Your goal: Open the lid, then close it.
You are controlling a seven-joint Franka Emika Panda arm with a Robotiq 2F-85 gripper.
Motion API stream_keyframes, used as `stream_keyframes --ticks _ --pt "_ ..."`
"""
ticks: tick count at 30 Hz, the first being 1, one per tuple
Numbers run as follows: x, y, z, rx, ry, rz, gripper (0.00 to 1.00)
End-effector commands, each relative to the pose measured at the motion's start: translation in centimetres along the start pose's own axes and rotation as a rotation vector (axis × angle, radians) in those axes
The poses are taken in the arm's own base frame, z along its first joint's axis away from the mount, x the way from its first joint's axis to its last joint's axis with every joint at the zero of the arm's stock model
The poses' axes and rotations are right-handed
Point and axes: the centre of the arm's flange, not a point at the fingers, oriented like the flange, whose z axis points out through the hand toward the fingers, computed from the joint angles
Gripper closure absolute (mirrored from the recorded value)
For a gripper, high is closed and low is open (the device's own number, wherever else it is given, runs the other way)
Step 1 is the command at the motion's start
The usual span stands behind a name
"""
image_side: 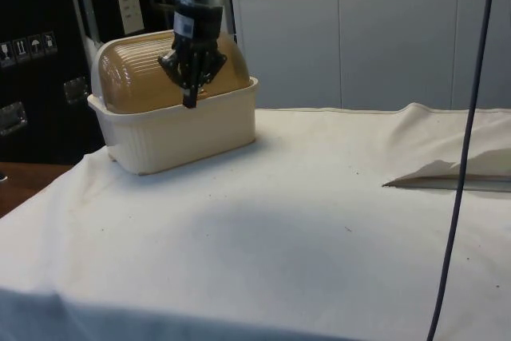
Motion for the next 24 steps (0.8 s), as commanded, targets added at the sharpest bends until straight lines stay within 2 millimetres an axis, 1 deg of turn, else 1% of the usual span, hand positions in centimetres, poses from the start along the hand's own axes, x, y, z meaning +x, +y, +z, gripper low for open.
stream_keyframes --ticks 1,3,4,5,12,13,14,18,20,21,24 --pt "0.1 0.2 0.2 -0.007 0.023 0.007 1.00" --pt "0.0 0.4 0.6 -0.009 0.035 0.011 1.00" --pt "-0.2 0.1 0.5 -0.001 0.018 0.007 1.00" --pt "0.0 0.4 0.7 -0.010 0.040 0.014 1.00" --pt "-0.1 0.7 1.5 -0.019 0.076 0.030 1.00" --pt "-0.3 0.3 1.4 -0.011 0.055 0.024 1.00" --pt "-0.1 0.6 1.6 -0.020 0.081 0.031 1.00" --pt "-0.1 0.9 2.0 -0.028 0.099 0.043 1.00" --pt "-0.5 0.5 2.1 -0.023 0.079 0.039 1.00" --pt "-0.1 0.9 2.1 -0.031 0.107 0.047 1.00" --pt "-0.1 1.0 2.4 -0.039 0.117 0.056 1.00"
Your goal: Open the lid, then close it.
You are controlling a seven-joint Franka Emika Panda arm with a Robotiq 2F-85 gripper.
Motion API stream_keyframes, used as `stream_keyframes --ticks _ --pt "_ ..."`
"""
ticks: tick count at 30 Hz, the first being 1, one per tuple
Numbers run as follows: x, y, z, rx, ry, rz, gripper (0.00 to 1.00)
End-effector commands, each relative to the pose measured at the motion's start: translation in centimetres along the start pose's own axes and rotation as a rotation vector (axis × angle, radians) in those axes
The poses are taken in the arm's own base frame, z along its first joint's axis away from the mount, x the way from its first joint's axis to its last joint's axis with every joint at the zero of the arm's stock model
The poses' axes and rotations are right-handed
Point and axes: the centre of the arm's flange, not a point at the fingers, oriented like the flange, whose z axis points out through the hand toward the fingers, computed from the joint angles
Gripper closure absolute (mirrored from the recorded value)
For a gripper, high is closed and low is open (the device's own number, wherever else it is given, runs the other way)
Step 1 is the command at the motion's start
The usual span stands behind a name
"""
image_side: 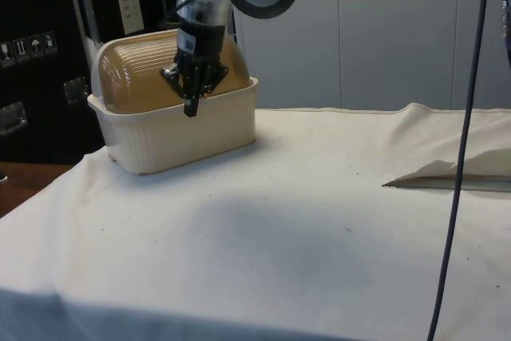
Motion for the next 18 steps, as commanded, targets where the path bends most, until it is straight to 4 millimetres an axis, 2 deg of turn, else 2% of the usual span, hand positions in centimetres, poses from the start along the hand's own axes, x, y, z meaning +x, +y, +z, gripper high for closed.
stream_keyframes --ticks 1,4,13,14,18 --pt "0.4 0.4 0.1 -0.008 0.026 0.008 1.00" --pt "0.0 0.1 0.1 -0.007 0.007 0.006 1.00" --pt "0.3 1.0 0.5 -0.042 0.051 0.027 1.00" --pt "-0.2 0.7 0.5 -0.037 0.029 0.023 1.00" --pt "0.5 1.2 0.6 -0.058 0.066 0.035 1.00"
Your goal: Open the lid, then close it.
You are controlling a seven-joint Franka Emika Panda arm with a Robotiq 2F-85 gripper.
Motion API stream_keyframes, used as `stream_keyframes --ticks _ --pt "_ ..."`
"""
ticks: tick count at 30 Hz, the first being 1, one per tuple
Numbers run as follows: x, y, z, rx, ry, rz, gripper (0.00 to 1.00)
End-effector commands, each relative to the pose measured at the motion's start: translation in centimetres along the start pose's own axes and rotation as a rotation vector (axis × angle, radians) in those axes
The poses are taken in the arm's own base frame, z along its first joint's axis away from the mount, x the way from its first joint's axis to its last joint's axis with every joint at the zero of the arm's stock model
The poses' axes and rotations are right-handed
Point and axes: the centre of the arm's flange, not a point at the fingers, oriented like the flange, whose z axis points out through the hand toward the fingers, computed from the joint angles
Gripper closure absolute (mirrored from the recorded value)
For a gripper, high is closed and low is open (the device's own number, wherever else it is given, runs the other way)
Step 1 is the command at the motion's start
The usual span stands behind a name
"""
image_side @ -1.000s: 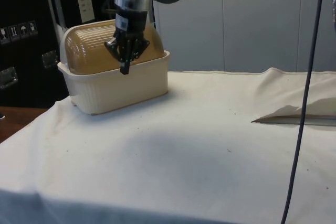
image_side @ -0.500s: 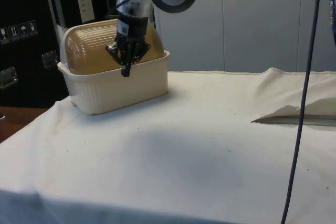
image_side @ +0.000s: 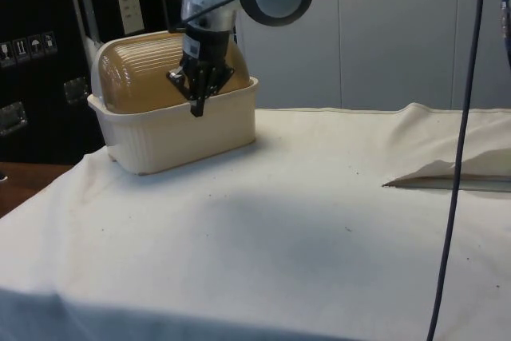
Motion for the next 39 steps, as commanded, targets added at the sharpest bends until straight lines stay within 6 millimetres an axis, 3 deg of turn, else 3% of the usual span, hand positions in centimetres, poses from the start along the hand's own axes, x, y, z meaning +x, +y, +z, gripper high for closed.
stream_keyframes --ticks 1,5,6,12,13,14,21,22,27,32,39 --pt "0.7 0.3 0.0 -0.010 0.030 0.007 1.00" --pt "0.0 0.1 0.1 -0.015 0.018 0.007 1.00" --pt "0.8 0.4 0.0 -0.024 0.049 0.014 1.00" --pt "0.9 0.4 -0.2 -0.041 0.078 0.023 1.00" --pt "0.2 0.2 0.0 -0.034 0.052 0.016 1.00" --pt "0.9 0.4 -0.2 -0.044 0.081 0.023 1.00" --pt "1.2 0.6 -0.1 -0.057 0.105 0.036 1.00" --pt "0.4 0.5 0.0 -0.052 0.081 0.028 1.00" --pt "1.3 1.0 0.1 -0.059 0.112 0.048 1.00" --pt "0.7 1.2 1.1 -0.063 0.082 0.059 1.00" --pt "1.9 1.8 2.5 -0.052 0.110 0.093 1.00"
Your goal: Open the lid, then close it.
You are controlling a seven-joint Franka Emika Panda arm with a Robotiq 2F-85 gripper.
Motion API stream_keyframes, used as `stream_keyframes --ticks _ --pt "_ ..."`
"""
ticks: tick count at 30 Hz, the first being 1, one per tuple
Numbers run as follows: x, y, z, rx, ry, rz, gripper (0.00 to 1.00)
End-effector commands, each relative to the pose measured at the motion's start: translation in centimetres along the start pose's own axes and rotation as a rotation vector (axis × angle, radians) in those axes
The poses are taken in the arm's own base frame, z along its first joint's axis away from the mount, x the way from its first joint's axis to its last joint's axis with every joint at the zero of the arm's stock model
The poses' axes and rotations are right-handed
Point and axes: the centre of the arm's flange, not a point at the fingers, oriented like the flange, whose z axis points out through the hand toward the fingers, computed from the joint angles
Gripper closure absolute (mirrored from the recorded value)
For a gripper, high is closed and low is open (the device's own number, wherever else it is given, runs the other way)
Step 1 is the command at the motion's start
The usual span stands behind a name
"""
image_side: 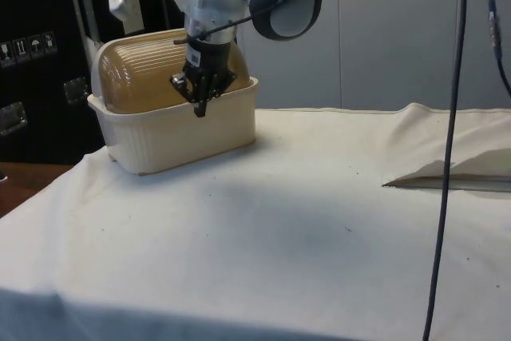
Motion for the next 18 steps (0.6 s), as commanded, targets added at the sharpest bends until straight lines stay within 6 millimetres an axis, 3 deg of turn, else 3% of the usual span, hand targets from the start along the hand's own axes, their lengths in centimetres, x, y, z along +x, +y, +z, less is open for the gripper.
stream_keyframes --ticks 1,2,18 --pt "0.6 0.1 0.0 0.008 0.019 0.012 1.00" --pt "0.1 0.1 0.1 0.000 0.002 0.002 1.00" --pt "2.6 1.6 -0.1 -0.009 0.037 0.048 1.00"
